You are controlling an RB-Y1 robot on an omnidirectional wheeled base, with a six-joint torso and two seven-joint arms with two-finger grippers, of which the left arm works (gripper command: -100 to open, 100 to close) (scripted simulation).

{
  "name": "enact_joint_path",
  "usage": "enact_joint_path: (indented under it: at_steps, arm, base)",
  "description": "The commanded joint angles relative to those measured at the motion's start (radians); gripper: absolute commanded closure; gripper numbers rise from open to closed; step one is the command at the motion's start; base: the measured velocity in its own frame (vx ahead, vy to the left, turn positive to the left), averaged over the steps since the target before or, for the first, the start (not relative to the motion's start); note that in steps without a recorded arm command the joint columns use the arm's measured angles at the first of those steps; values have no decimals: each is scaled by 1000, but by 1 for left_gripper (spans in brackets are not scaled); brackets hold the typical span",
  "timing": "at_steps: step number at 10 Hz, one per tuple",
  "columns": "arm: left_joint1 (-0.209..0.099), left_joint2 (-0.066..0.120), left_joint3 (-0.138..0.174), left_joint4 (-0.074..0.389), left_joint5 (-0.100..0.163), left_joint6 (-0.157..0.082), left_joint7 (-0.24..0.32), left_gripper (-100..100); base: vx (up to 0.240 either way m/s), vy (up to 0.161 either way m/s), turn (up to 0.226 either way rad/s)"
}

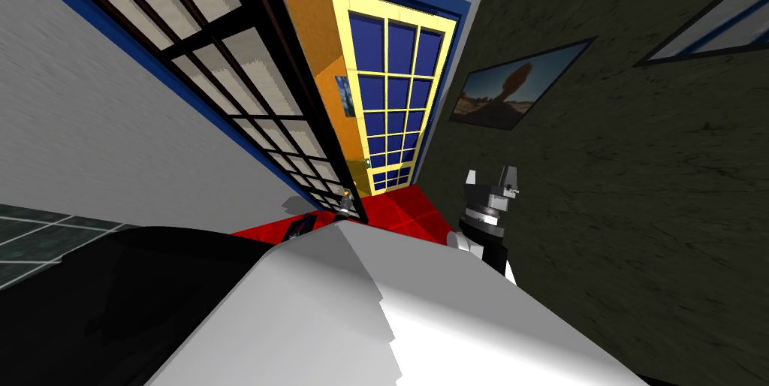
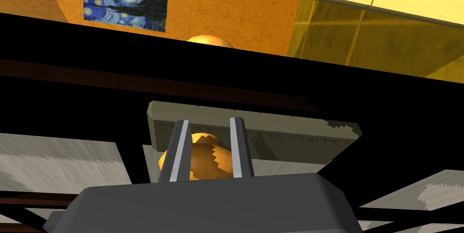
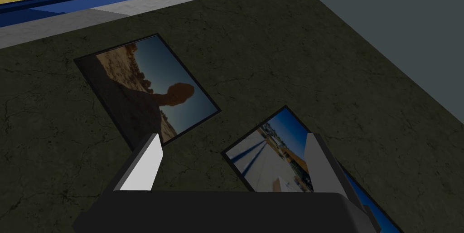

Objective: Pull the door open

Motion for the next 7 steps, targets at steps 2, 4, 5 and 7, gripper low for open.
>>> enact_joint_path:
  at_steps: [2, 4, 5, 7]
  arm:
    - [6, 4, -2, 7, 5, 16, 40, 100]
    - [-5, 7, -11, 30, 6, 9, 81, 100]
    - [10, -6, -21, -47, 5, 25, 95, -100]
    - [4, -6, -25, -46, 11, 27, 130, -100]
  base:
    - [-33, 19, -21]
    - [-36, 16, -19]
    - [-80, 11, -86]
    - [-66, 9, -74]
